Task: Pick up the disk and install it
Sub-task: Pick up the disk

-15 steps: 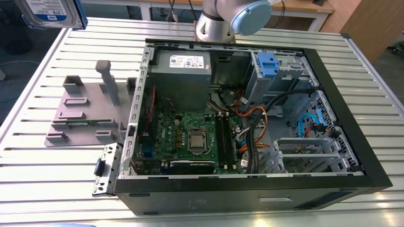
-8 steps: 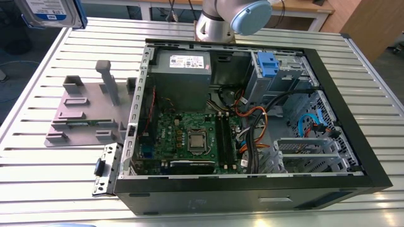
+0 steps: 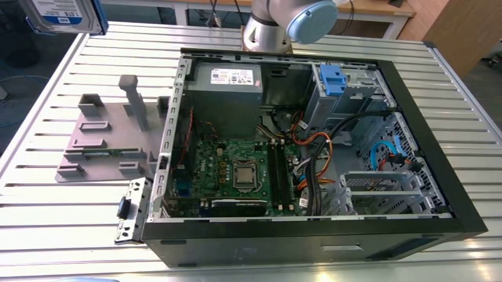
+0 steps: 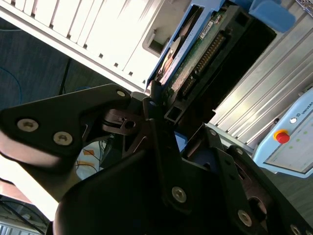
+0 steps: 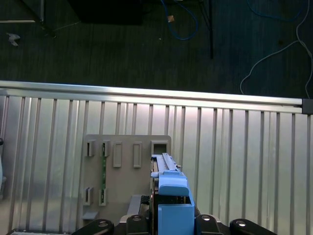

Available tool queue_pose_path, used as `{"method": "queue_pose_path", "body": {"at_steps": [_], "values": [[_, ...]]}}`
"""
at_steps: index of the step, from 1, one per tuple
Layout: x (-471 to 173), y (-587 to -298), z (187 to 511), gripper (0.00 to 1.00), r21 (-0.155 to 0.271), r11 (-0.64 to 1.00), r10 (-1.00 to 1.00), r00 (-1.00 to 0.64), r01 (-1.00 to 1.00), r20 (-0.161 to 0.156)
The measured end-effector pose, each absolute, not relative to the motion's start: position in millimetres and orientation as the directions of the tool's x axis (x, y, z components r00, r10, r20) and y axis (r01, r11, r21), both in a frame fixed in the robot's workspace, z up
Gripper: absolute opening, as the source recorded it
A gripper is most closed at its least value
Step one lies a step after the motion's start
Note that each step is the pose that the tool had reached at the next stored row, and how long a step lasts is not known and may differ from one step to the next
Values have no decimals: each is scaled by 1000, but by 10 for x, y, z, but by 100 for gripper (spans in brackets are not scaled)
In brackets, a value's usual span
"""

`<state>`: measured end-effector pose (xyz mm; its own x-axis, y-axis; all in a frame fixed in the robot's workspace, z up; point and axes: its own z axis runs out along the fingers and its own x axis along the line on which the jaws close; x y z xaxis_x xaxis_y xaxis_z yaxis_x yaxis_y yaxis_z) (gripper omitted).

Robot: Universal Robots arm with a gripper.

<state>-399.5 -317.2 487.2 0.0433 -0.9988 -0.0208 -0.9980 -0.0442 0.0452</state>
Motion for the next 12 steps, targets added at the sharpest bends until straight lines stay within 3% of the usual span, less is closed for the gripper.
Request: {"method": "queue_pose_path", "body": {"at_steps": [12], "values": [[-3995, -3172, 4910, 37, 45, -44, -999, 43, -998, -21]]}}
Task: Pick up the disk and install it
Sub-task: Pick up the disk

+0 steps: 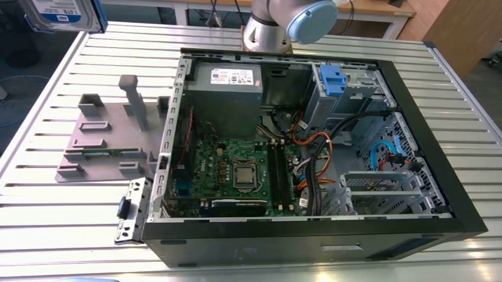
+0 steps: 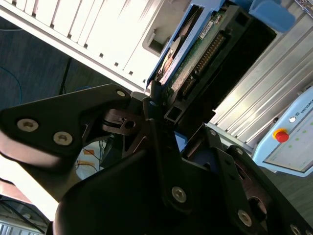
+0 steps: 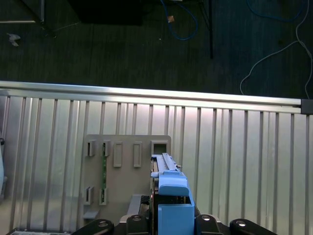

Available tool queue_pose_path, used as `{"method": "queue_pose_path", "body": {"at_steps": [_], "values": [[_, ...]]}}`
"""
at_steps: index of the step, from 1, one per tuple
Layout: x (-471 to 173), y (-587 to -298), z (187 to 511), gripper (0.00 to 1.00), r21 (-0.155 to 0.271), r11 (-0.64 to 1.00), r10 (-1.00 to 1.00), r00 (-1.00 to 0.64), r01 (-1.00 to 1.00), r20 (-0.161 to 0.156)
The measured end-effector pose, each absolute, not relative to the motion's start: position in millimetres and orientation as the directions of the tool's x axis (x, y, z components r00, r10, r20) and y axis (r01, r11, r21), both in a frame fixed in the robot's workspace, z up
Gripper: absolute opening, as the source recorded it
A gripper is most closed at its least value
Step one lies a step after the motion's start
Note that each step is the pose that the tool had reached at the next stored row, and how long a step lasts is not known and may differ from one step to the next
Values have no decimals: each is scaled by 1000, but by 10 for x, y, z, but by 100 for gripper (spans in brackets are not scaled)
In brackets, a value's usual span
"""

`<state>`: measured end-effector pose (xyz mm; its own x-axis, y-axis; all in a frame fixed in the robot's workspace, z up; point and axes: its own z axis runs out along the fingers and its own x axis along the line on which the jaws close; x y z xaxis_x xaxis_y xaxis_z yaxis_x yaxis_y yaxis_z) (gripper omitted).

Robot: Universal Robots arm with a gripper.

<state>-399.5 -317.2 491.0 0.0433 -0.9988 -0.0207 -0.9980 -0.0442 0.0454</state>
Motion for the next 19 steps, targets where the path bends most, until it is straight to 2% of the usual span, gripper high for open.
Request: {"method": "queue_pose_path", "body": {"at_steps": [19], "values": [[-3986, -3171, 4963, 37, 45, -44, -999, 43, -998, -21]]}}
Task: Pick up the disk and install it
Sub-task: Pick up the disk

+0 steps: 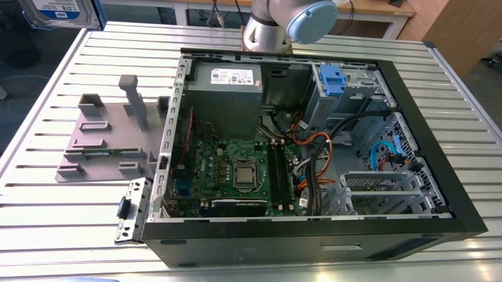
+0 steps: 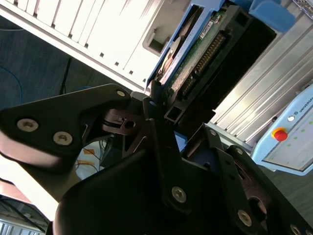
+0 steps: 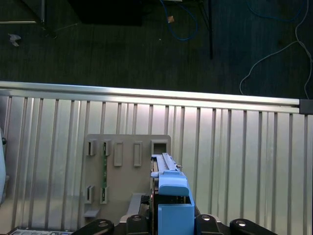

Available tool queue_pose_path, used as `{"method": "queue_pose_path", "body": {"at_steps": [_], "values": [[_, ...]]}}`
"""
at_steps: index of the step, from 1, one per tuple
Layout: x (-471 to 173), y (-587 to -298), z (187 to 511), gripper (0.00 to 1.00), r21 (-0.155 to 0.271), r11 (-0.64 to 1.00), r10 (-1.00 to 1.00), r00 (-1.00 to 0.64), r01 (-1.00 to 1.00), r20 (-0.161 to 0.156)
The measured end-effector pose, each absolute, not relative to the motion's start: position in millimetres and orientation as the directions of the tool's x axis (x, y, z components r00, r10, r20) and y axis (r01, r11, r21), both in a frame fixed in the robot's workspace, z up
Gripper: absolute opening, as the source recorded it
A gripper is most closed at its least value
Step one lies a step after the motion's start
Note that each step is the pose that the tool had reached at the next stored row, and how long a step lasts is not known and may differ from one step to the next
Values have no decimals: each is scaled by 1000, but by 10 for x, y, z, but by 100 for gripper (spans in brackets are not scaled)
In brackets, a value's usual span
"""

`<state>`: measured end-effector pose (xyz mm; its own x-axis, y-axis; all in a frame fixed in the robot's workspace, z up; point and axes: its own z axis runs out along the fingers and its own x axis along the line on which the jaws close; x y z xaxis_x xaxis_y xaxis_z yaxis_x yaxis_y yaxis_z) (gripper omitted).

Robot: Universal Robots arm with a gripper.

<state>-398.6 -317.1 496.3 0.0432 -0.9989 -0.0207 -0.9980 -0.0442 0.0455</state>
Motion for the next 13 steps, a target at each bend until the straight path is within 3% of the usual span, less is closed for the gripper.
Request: {"method": "queue_pose_path", "body": {"at_steps": [13], "values": [[-3870, -3172, 4962, 37, 45, -44, -999, 43, -998, -21]]}}
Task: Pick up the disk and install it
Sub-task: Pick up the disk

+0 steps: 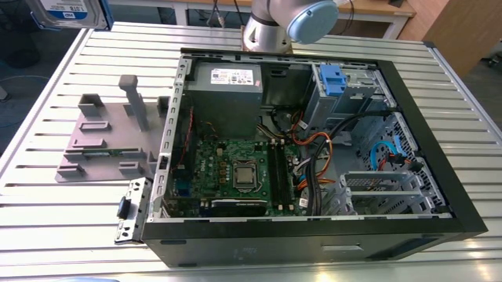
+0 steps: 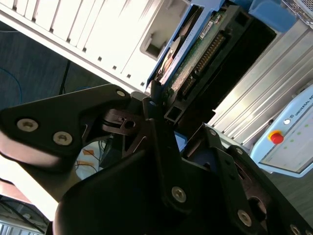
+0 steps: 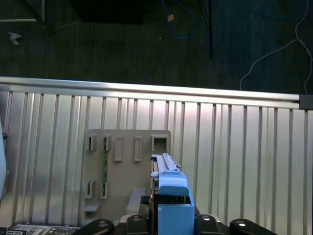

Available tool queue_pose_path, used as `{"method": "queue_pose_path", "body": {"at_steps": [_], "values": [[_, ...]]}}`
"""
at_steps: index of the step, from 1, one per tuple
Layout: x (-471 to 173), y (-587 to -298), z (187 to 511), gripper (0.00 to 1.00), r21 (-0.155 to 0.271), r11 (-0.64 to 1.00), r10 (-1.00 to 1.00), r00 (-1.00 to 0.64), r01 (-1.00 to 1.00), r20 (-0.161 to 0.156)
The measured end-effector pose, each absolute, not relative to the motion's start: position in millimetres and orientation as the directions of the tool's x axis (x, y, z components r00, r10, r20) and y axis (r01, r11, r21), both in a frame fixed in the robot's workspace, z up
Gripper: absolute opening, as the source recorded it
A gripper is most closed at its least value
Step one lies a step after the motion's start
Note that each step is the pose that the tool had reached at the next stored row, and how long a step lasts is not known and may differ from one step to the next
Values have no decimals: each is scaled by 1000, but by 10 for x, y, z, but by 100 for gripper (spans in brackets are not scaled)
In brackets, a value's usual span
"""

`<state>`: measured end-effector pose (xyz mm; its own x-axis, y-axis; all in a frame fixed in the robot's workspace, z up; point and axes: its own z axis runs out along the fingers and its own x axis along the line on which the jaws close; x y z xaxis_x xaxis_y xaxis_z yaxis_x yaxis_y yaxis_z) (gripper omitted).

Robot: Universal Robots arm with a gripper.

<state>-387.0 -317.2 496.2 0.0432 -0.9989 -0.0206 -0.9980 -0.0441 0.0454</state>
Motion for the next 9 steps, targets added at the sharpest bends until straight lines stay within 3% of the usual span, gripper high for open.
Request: {"method": "queue_pose_path", "body": {"at_steps": [9], "values": [[-3796, -3172, 4962, 37, 45, -44, -999, 43, -998, -21]]}}
